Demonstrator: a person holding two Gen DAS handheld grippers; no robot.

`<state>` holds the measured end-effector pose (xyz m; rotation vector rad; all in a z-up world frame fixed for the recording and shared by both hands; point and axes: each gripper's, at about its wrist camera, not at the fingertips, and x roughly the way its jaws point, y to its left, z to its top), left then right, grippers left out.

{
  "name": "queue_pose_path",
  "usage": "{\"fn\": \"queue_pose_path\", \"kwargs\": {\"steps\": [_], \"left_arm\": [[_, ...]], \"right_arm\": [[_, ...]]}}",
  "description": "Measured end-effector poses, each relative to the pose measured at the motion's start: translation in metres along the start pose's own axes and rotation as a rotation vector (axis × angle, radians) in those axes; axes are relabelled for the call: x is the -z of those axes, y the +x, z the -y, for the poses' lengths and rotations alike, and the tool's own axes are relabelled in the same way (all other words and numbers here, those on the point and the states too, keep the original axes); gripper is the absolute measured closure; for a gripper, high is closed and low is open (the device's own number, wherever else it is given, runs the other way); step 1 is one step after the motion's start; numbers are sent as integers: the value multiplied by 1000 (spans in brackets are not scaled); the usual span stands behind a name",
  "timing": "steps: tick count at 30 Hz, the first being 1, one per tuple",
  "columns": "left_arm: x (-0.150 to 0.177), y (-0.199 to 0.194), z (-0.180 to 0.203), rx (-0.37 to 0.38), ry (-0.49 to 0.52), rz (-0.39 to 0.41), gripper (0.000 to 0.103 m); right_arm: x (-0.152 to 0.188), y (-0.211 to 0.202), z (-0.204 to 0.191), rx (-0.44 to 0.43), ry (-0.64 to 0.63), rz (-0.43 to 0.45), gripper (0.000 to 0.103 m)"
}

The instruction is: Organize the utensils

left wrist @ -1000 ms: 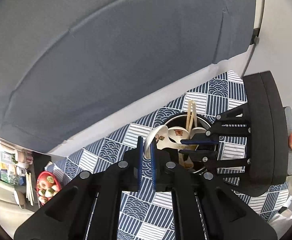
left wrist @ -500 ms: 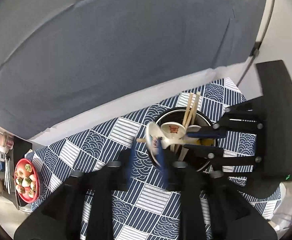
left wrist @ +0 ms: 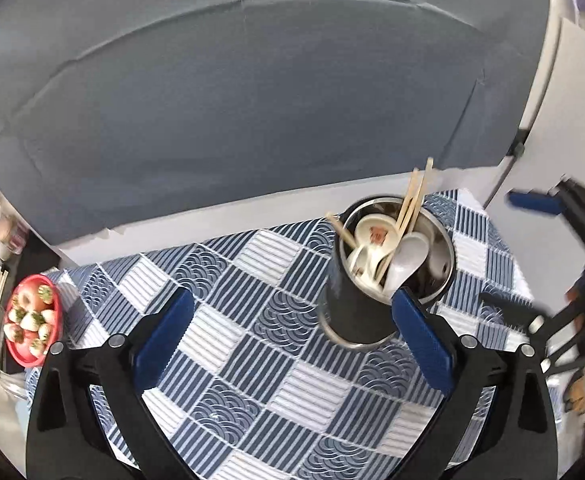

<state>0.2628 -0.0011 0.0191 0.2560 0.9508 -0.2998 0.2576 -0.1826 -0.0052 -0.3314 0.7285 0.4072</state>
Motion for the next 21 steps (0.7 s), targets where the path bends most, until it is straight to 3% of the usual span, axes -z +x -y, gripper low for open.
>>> {"fn": "queue_pose_path", "kwargs": {"steps": [3, 8, 14, 19, 21], "left_arm": [[16, -3, 1, -28, 9, 14, 6], [45, -12, 3, -37, -10, 30, 6], [87, -27, 2, 0, -91, 42, 6], [116, -48, -9, 54, -197, 49, 6], [124, -56, -12, 22, -202, 54, 6]], "right_arm": [[12, -11, -2, 114, 80, 3, 10], [34, -25, -5, 208, 175, -24, 8], [54, -55, -26, 161, 271, -17, 8], [64, -83, -47, 182, 307, 17, 8], [70, -95, -52, 172, 334, 21, 8]]}}
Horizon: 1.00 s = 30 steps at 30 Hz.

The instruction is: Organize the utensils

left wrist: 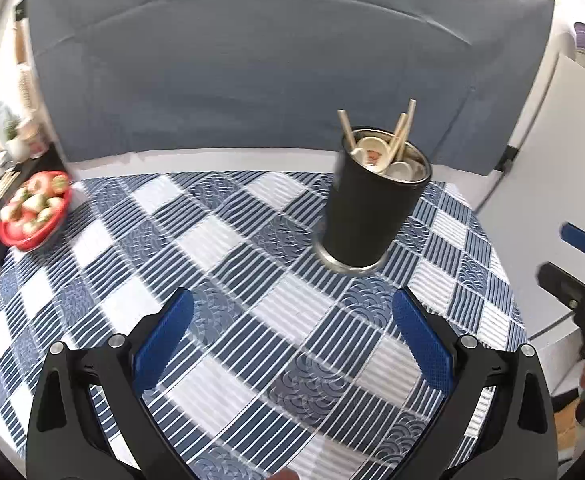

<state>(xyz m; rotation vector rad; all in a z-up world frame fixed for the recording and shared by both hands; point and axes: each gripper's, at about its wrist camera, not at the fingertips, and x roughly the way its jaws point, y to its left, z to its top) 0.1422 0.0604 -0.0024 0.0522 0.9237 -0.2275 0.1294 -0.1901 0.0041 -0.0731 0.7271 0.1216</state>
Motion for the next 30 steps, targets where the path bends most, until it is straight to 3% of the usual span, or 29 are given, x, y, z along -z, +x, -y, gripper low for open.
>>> {"fn": "queue_pose_path", "kwargs": {"steps": [7, 12, 17, 30], "left_arm": [[22, -27, -5, -103, 28, -15, 6], [33, -40, 3, -144, 46, -48, 6], [39, -54, 15, -50, -16, -72, 6], [40, -62, 11, -84, -48, -83, 6]], "right_arm": [[28, -28, -8, 64, 63, -29, 8], [42, -34, -16, 29, 89, -89, 8], [50, -44, -17, 12, 180, -107, 8], [57, -51, -19, 34, 200, -116, 8]]}}
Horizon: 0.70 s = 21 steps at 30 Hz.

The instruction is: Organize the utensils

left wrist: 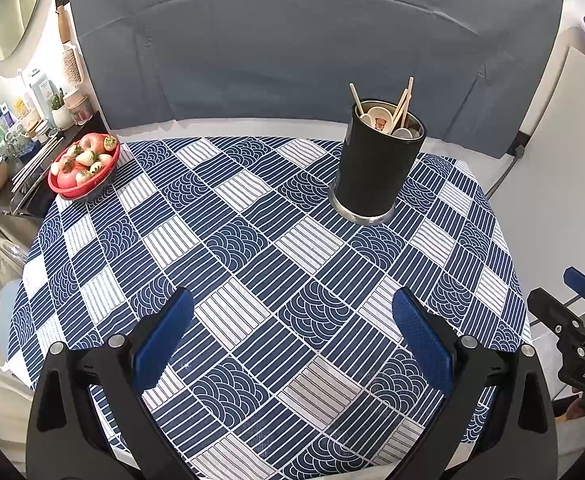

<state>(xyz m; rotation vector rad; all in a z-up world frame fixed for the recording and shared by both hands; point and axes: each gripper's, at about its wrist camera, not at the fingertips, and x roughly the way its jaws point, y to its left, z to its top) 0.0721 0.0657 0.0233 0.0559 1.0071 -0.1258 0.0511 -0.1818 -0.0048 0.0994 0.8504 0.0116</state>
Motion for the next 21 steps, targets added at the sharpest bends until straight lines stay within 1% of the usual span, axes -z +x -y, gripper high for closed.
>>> {"fn": "queue_pose_path", "kwargs": {"steps": [3, 9, 16, 21], "left_arm": [[-1, 2, 0, 18, -2, -23, 6], [-2, 2, 3, 5, 21, -21, 6], [-4, 2, 5, 19, 43, -21, 6], [-6, 3, 5, 14, 52, -24, 6]], "right_arm": [[-1, 0, -2, 2, -5, 7, 8], [-2, 2, -2, 4, -5, 1, 8], [-5, 2, -5, 0, -12, 5, 8], [-6, 3, -5, 4, -10, 8, 8]]}}
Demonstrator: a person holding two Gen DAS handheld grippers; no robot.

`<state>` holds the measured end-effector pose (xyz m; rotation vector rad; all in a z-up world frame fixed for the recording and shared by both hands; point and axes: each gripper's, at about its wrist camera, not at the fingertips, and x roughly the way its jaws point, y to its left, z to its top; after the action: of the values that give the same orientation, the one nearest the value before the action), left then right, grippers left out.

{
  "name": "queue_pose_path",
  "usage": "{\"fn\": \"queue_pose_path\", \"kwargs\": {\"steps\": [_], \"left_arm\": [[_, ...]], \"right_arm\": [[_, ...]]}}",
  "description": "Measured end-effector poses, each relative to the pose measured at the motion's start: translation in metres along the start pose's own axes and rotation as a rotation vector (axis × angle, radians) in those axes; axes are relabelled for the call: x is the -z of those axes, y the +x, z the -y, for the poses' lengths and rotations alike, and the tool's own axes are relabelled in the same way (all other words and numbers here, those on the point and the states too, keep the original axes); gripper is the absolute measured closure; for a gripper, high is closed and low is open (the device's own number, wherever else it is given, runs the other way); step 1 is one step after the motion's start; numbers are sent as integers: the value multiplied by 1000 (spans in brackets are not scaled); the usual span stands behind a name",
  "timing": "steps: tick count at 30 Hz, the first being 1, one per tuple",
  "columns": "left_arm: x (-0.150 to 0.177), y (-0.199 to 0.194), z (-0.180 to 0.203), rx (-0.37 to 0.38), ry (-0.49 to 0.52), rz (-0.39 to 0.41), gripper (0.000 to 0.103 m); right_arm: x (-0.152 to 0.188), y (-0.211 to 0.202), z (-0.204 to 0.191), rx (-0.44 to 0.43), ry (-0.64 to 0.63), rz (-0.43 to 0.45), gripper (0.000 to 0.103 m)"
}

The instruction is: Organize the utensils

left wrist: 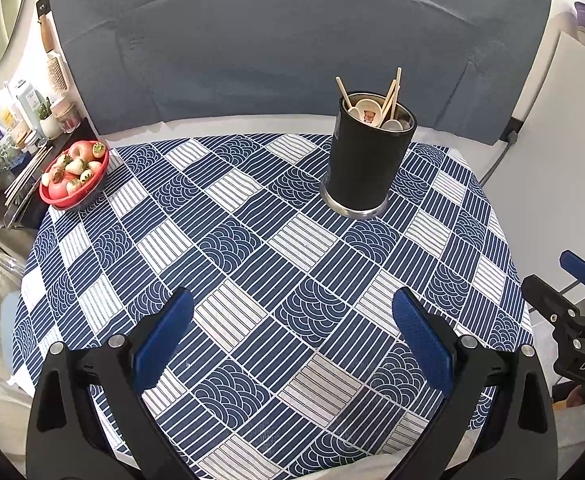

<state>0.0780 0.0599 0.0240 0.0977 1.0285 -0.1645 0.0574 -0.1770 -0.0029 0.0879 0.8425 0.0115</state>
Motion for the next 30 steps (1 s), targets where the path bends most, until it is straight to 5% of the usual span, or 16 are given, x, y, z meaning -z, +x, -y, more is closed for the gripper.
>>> {"fn": "queue_pose_path", "kwargs": {"steps": [30], "left_arm": [[-3, 5, 4, 44, 17, -14, 6]], "right_arm": [[-4, -5, -4, 34, -42, 22, 8]]}}
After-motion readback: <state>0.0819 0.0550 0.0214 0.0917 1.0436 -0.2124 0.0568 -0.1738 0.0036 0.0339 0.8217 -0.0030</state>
